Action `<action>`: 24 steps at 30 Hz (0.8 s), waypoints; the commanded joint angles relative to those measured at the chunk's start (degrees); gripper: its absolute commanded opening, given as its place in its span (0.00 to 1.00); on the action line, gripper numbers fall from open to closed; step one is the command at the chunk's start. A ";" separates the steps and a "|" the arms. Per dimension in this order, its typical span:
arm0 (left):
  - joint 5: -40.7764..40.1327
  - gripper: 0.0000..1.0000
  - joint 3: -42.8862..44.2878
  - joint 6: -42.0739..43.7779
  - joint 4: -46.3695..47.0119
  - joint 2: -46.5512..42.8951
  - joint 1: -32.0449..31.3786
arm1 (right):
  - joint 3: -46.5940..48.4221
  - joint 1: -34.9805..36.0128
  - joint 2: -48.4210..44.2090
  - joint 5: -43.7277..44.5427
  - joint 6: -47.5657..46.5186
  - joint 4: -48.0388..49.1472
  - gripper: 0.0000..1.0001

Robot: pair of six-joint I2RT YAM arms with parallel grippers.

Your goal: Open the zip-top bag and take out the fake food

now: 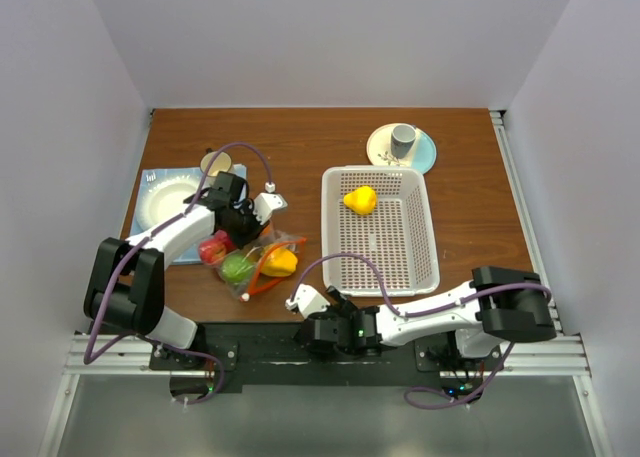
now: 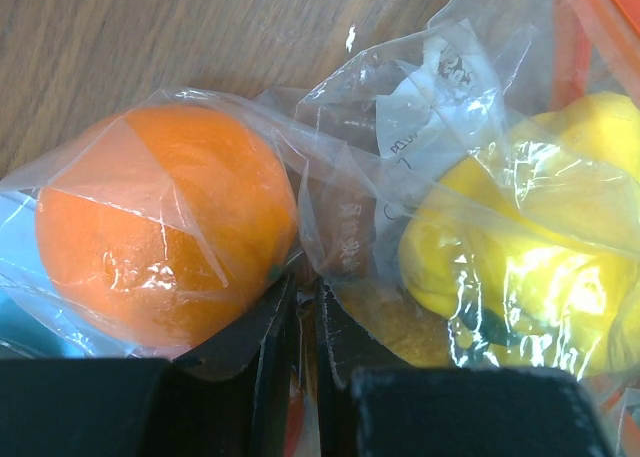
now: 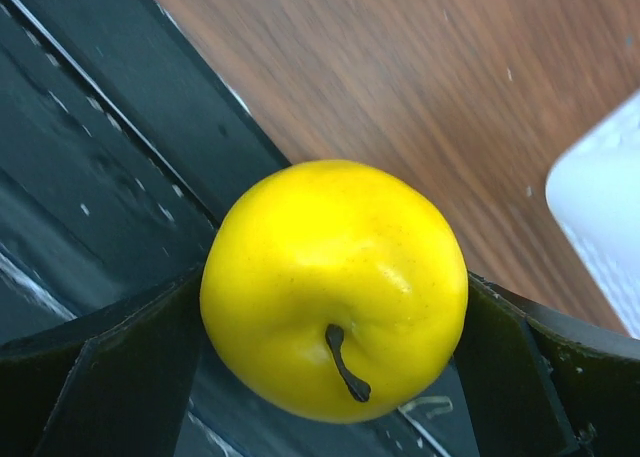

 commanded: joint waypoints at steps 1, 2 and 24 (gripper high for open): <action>-3.96 0.18 -2.10 1.59 -4.68 0.05 1.16 | 4.04 0.00 2.60 2.04 -3.34 3.78 0.99; -3.96 0.18 -2.10 1.59 -4.68 -0.04 1.16 | 4.31 0.00 3.04 2.04 -3.69 4.05 0.99; -4.13 0.18 -2.71 1.59 -4.33 -0.48 1.16 | 15.14 -15.70 -13.46 17.43 -18.46 0.17 0.29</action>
